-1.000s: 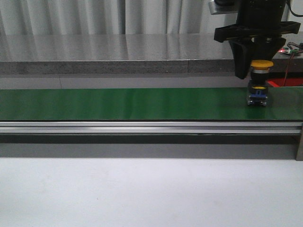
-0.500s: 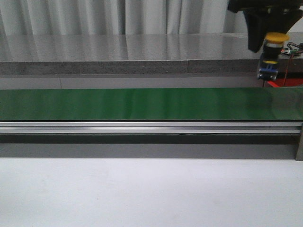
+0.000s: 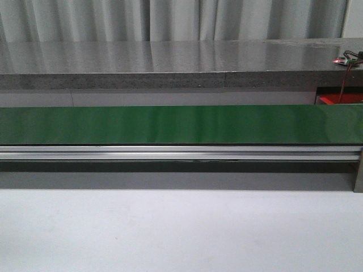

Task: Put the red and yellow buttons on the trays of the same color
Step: 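Lower the yellow button into the yellow tray with the right gripper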

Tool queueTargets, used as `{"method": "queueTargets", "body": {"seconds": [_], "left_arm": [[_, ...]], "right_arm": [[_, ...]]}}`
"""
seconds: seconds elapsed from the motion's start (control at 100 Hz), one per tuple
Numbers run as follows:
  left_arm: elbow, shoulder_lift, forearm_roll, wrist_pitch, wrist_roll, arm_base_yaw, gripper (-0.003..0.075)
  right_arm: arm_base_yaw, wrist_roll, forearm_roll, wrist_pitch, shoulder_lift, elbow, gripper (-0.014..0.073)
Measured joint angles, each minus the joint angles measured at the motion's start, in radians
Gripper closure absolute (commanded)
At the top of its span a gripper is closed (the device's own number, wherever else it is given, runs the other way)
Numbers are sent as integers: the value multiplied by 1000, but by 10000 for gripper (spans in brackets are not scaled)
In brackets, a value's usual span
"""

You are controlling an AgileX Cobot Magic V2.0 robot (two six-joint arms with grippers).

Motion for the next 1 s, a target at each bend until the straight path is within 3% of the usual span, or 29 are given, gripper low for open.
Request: {"method": "queueTargets", "body": {"seconds": [0.14, 0.5, 0.69, 1.0], "left_arm": [[0, 0, 0, 0, 0, 0, 740], [0, 0, -2, -3, 0, 0, 740], [0, 15, -3, -3, 0, 0, 740], [0, 52, -4, -5, 0, 0, 740]], "right_arm": [[-126, 3, 7, -3, -44, 89, 437], [-382, 44, 70, -177, -86, 256, 437], [-438, 75, 73, -284, -86, 324, 437], [-438, 86, 84, -406, -18, 398, 437]]}}
